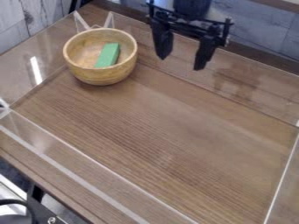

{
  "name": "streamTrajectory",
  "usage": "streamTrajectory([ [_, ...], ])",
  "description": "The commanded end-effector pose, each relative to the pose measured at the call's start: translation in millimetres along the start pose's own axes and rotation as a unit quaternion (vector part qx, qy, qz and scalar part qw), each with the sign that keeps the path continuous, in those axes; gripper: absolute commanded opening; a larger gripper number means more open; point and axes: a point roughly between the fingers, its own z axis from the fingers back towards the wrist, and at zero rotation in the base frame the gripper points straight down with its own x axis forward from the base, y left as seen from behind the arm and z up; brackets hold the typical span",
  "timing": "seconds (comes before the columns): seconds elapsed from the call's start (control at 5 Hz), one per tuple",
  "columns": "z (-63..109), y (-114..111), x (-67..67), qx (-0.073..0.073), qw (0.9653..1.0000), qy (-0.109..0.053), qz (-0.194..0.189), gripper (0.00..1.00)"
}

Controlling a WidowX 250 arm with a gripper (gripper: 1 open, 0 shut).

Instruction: Put green stick into wooden bowl

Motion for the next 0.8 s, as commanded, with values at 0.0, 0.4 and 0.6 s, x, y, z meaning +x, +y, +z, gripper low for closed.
streamTrajectory([
  [0.0, 12.0, 5, 2.8, 0.001, 0.9995, -0.028, -0.012, 1.00],
  [0.4, 16.0, -31, 5.4, 0.004, 0.9981, -0.023, 0.058, 1.00],
  [0.6, 10.2, -17, 9.3, 0.008, 0.9979, -0.027, 0.059, 1.00],
])
